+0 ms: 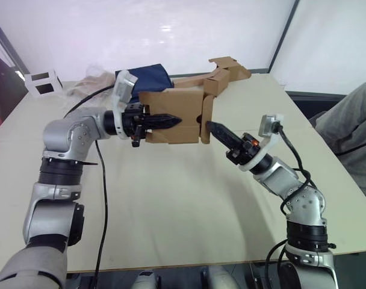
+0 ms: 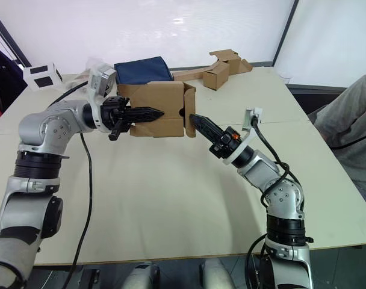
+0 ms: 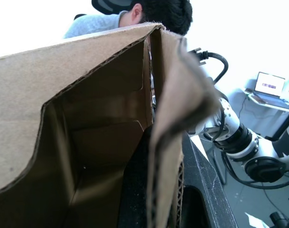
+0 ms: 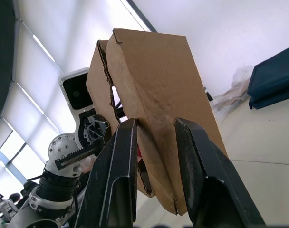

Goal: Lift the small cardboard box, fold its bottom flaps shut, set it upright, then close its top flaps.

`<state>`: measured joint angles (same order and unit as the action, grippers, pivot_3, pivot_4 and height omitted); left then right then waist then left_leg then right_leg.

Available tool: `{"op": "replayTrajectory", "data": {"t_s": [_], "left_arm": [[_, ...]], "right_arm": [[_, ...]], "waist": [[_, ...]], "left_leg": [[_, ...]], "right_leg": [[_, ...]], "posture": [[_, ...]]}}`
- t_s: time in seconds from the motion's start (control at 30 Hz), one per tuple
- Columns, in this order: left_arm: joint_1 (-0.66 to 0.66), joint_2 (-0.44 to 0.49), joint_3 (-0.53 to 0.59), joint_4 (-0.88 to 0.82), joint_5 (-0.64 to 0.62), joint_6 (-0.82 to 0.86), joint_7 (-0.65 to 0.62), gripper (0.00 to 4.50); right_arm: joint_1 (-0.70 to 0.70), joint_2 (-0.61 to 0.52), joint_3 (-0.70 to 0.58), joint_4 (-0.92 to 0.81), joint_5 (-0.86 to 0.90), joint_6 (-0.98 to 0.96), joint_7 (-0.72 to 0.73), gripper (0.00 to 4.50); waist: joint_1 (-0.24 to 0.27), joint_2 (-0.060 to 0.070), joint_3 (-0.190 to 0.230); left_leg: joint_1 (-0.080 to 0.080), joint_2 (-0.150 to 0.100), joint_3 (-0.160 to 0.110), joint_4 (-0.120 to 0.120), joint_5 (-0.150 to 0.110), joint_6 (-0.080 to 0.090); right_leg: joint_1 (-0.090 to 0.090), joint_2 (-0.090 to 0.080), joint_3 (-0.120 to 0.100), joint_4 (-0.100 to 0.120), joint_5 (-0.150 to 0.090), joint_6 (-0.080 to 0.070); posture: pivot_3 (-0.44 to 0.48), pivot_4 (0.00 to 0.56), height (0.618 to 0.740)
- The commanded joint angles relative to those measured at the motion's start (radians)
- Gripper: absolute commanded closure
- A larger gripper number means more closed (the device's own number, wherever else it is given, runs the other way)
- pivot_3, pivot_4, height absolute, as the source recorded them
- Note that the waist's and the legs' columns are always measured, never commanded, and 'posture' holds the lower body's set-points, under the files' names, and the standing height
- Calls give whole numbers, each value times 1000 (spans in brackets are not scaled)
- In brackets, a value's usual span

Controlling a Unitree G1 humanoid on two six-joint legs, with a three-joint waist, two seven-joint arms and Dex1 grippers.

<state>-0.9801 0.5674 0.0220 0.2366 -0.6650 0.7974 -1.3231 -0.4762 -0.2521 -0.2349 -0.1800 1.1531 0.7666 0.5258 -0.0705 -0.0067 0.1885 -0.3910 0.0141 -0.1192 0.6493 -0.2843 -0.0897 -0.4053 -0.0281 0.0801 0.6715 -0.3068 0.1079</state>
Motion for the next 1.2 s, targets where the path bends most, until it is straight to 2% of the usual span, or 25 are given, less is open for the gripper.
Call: {"op": "replayTrajectory", "data": {"t_s": [0.03, 0.93, 1.2], "left_arm": [[-11, 13, 26, -36, -24, -2, -8, 4500], [-5, -42, -5, -8, 33, -82, 15, 4500], [-37, -64, 16, 47, 43, -110, 39, 4500]], "right_arm": [[-9, 10, -11, -11, 19, -14, 3, 3296], [0, 76, 51, -62, 11, -21, -31, 3296], [14, 136, 62, -90, 71, -10, -70, 3296]], "waist": [[0, 0, 0], [0, 0, 0], [0, 0, 0]], "left_leg": [[0, 0, 0, 0, 0, 0], [0, 0, 0, 0, 0, 0], [0, 0, 0, 0, 0, 0]], "right_leg": [[0, 0, 0, 0, 0, 0], [0, 0, 0, 0, 0, 0], [0, 0, 0, 0, 0, 0]], "posture": [[0, 150, 740], [0, 150, 740], [0, 150, 740]]}}
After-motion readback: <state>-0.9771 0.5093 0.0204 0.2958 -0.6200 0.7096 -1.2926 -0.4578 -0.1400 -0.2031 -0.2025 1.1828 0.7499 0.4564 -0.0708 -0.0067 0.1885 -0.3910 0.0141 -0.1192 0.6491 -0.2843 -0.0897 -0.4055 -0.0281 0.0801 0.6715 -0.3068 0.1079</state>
